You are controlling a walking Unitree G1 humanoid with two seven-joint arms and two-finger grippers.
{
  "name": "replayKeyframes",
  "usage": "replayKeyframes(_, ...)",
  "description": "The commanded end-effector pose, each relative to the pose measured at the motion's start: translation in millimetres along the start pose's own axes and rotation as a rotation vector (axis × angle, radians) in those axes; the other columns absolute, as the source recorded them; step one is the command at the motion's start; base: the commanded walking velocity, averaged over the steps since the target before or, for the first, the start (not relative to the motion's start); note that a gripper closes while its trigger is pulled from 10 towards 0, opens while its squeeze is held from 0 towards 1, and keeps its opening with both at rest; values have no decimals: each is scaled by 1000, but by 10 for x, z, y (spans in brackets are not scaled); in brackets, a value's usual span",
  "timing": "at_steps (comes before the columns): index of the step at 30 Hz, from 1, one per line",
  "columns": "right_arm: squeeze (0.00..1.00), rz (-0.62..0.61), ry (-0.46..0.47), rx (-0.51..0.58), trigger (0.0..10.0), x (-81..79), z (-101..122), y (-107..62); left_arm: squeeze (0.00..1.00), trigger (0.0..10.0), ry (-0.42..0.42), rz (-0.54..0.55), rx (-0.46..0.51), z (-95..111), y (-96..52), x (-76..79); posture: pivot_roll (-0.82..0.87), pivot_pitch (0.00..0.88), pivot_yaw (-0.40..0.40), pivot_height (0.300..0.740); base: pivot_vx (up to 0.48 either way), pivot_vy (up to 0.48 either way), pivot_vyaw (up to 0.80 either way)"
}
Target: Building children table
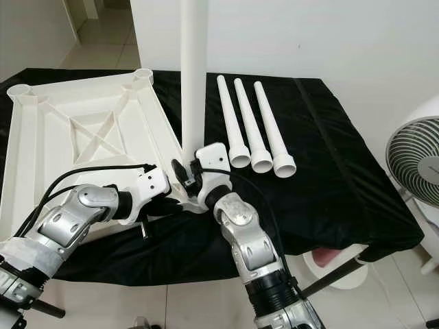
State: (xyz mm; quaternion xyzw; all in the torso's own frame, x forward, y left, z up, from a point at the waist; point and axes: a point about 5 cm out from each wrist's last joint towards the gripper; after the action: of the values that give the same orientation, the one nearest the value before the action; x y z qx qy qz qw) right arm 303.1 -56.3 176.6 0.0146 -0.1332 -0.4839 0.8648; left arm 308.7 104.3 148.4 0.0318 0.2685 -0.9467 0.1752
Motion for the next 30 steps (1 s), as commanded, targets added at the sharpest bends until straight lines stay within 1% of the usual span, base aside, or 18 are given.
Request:
replayKeyframes(1,0,-6,-12,2,10000,-3,-16,-7,0,10000,-9,76,-30,-74,-6,-15,-6,89,-8,740,0,0,0)
replayKeyframes(4,0,-6,19,12,10000,17,-38,-45,0,10000,-52,95,-44,-129,-26,-43,-4,97,0,740,0,0,0)
replayKeyframes(6,0,-6,19,12,10000,17,-38,-45,0,10000,-52,95,-44,-129,-26,-43,-4,97,0,740,0,0,0)
replayKeyframes(7,0,-4,26,19,10000,16,-35,-53,1000,10000,-52,92,-34,-126,-38,-46,-4,97,2,740,0,0,0)
replayKeyframes(9,0,-4,31,41,10000,11,-26,-56,1000,10000,-46,54,-33,-129,-74,-29,-6,96,5,740,0,0,0)
replayKeyframes(12,0,1,40,48,10000,5,-23,-53,1000,10000,-62,77,-35,-134,-88,-59,-7,93,9,740,0,0,0)
replayKeyframes(13,0,4,42,54,10000,-3,-25,-49,133,10000,-68,75,-33,-134,-138,-78,-8,93,10,740,0,0,0)
replayKeyframes(14,0,6,43,56,10000,-8,-30,-48,0,10000,-74,80,-28,-134,-193,-102,-6,91,11,740,0,0,0)
replayKeyframes(15,0,6,43,56,10000,-8,-30,-48,0,10000,-74,80,-28,-134,-193,-102,-6,91,11,740,0,0,0)
replayKeyframes(17,0,8,42,56,10000,-12,-50,-56,0,10000,-67,92,-5,-116,-326,-144,-5,89,12,740,0,0,0)
replayKeyframes(18,0,8,42,56,10000,-12,-50,-56,0,10000,-67,92,-5,-116,-326,-144,-5,89,12,740,0,0,0)
replayKeyframes(19,0,8,42,54,10000,-9,-61,-66,0,10000,-55,104,5,-110,-405,-164,-5,89,12,740,0,0,0)
replayKeyframes(20,0,8,42,54,10000,-9,-61,-66,0,10000,-55,104,5,-110,-405,-164,-5,89,12,740,0,0,0)
replayKeyframes(22,0,7,43,52,10000,-3,-79,-82,0,10000,-54,136,14,-112,-565,-202,-4,88,13,740,0,0,0)
replayKeyframes(23,0,7,43,52,10000,-3,-79,-82,0,10000,-54,136,14,-112,-565,-202,-4,88,13,740,0,0,0)
replayKeyframes(25,0,10,40,37,10000,5,-139,-97,0,10000,-78,150,55,-123,-745,-224,9,89,7,740,0,0,0)
replayKeyframes(27,0,11,40,35,10000,6,-150,-97,0,10000,-81,159,65,-129,-772,-235,9,89,7,740,0,0,0)
replayKeyframes(30,0,18,42,33,10000,4,-186,-88,0,10000,-172,180,176,-71,-853,-280,10,86,6,740,0,0,0)
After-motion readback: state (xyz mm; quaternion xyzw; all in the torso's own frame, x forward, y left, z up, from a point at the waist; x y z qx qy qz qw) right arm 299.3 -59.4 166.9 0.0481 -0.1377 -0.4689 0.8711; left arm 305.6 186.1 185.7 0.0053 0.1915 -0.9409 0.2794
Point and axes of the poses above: a point about 5 cm out from each wrist's last joint towards the gripper, its own y axis pointing out of the wrist towards the gripper, its own z axis along the axis of the wrist's last joint, x = y × z, and after that the axes turned 6 degrees about -y, right-handed
